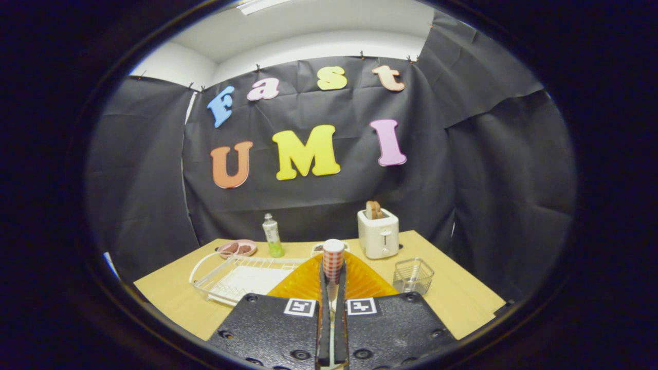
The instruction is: Take the plate from the dish rack, then take the spoon from the basket and place it into the plate.
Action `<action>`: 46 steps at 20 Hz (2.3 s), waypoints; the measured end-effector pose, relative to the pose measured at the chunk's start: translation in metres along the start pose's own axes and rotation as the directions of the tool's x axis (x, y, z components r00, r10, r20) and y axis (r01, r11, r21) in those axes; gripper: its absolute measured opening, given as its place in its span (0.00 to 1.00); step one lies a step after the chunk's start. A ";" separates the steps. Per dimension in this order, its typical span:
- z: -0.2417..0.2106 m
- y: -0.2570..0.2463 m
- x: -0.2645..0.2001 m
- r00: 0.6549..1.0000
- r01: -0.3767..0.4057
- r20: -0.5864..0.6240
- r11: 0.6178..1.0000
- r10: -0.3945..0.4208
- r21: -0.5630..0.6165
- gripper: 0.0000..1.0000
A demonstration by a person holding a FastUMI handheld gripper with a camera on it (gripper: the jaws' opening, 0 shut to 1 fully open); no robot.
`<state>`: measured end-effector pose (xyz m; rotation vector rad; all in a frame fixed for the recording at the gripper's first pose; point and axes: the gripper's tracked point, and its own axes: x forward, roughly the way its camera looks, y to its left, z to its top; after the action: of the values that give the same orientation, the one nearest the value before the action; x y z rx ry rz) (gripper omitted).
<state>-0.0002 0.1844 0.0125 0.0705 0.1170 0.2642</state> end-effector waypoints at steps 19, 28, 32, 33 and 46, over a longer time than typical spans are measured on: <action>-0.109 0.051 0.016 0.988 -0.061 -0.132 0.991 0.077 0.120 0.13; -0.061 0.024 0.009 1.000 -0.006 0.006 0.999 0.006 0.032 0.90; -0.042 0.011 0.000 0.998 0.029 0.051 1.000 -0.029 -0.004 1.00; -0.036 0.005 -0.004 0.997 0.043 0.068 0.999 -0.043 -0.001 1.00; -0.013 -0.038 -0.065 0.969 0.168 0.203 0.978 -0.141 -0.121 1.00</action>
<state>-0.0546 0.1316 0.0035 -0.0504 -0.0897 0.1072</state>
